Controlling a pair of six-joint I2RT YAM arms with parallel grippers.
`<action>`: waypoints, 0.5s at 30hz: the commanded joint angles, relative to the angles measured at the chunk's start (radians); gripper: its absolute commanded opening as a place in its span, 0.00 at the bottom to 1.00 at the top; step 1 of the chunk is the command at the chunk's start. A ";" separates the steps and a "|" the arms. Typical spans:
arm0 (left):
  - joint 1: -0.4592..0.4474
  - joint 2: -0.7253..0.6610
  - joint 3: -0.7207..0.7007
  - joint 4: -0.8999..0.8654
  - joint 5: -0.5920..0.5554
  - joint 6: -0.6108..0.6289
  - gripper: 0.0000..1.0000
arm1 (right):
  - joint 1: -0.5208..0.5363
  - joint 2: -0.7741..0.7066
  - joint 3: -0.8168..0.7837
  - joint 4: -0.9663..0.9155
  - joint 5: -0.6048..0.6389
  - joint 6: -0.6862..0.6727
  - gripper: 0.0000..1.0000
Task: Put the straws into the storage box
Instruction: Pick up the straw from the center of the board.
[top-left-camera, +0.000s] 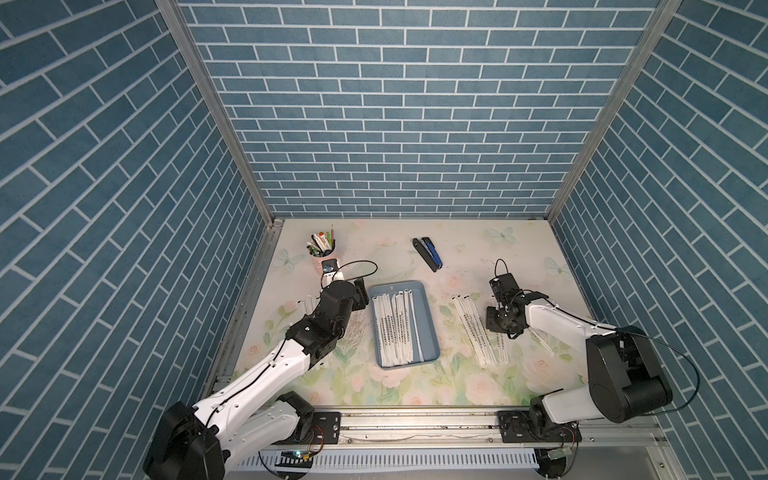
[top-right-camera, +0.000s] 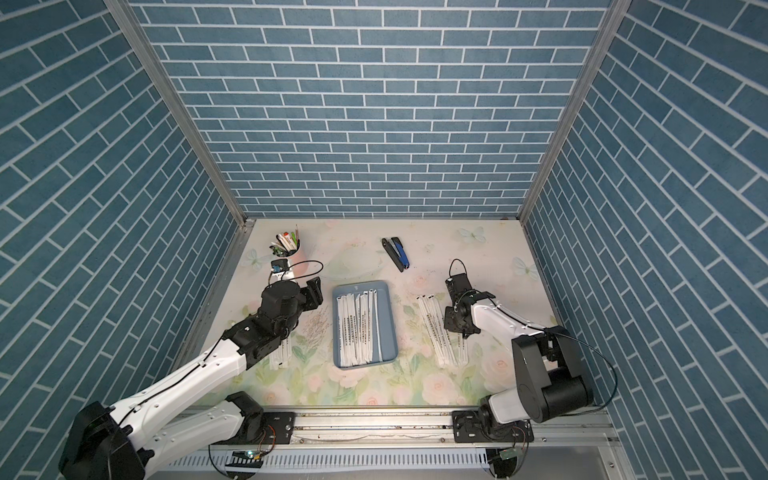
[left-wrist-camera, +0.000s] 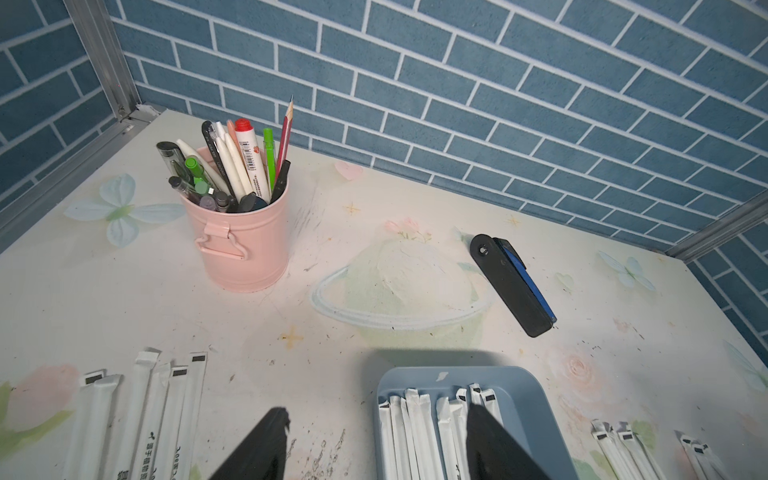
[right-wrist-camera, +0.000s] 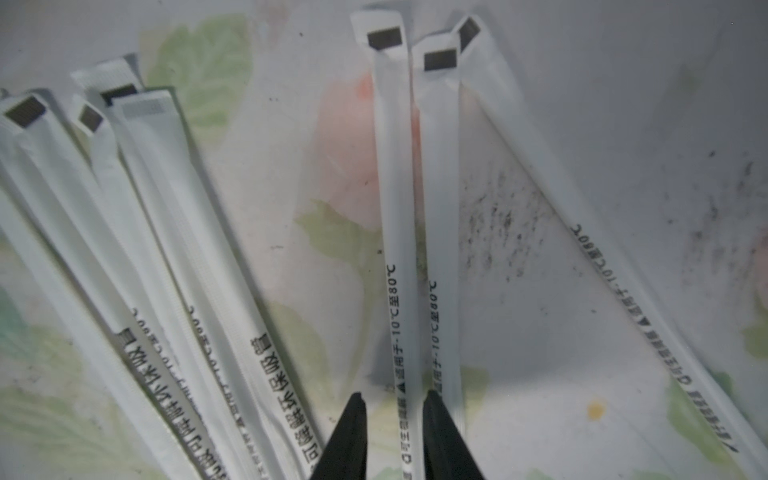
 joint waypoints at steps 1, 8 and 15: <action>0.002 0.002 0.015 -0.010 0.016 0.016 0.70 | -0.001 0.023 -0.008 0.020 0.008 -0.033 0.25; 0.002 0.016 0.018 -0.010 0.045 0.015 0.70 | -0.002 0.053 -0.025 0.044 0.013 -0.044 0.19; 0.002 0.024 0.020 -0.007 0.057 0.018 0.70 | 0.009 0.039 -0.023 0.032 0.020 -0.057 0.05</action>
